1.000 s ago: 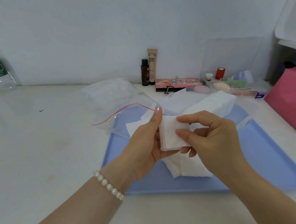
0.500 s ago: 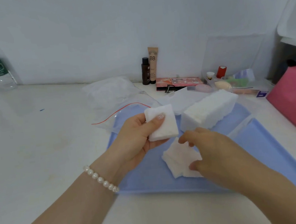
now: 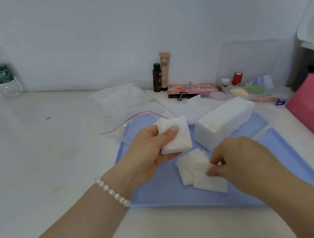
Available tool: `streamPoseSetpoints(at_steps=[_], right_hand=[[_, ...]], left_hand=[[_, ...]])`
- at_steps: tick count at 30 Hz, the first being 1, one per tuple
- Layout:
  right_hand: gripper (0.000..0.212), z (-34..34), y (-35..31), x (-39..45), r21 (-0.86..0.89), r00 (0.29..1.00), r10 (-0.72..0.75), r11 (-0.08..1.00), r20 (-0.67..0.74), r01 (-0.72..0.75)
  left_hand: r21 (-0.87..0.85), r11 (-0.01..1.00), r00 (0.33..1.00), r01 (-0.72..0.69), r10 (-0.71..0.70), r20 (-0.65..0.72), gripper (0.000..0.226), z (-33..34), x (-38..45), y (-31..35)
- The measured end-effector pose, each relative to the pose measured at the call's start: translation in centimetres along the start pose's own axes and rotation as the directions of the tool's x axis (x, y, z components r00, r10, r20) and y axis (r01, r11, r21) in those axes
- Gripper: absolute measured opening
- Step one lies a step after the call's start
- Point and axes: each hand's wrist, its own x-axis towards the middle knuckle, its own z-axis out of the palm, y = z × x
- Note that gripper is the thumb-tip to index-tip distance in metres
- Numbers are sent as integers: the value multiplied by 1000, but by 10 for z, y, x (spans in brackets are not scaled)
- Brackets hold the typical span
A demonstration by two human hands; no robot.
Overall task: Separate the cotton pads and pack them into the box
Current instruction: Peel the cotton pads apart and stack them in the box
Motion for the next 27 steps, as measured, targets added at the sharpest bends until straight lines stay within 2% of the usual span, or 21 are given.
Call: streamPoseSetpoints(at_steps=[3,5,6,8,12,14,16,18,20,22,24,27], right_hand=[[13,0,1,1,53,999,-28,998,32,27],[6,-2,6,0,147,999,-44,988,8,42],[4,-5,8,-1,207,998,-56,977,-19,59],[20,-13,16,-3,303,993,-74,948,-94,100],[25,-26,20,-8,509,954,-51,836,-294,202],[29,-25,16,-10,529,908,-63,795,-415,297],[30,-19,9,-12,499,823,-74,764,-564,410],[20,-10,1,-13,447,740,-80,751,-668,485],[4,-3,-6,-13,358,665,-101,777,-740,517],[6,2,-9,-13,314,621,-94,797,-778,515],[8,4,-10,-12,343,648,-72,801,-758,490],[12,13,-10,-7,358,730,-80,832,-679,424]], left_hand=[[-2,1000,1000,-1,1,6,20,0,0,0],[-10,1000,1000,-5,5,-5,24,0,0,0],[-17,1000,1000,-8,8,-13,26,0,0,0],[-29,999,999,-17,16,-33,26,0,1,0],[-37,999,998,-27,25,-56,22,2,2,-4],[-31,999,999,-18,16,-48,18,4,1,-6],[-38,999,999,-8,6,-46,13,7,0,-8],[-41,999,999,-11,9,-47,10,8,0,-9],[-30,999,998,-26,25,-50,11,9,-1,-10],[-19,999,998,-38,37,-49,17,10,-2,-10],[-32,998,999,-46,45,-27,17,11,-3,-10],[-31,998,998,-51,51,19,20,11,-4,-9]])
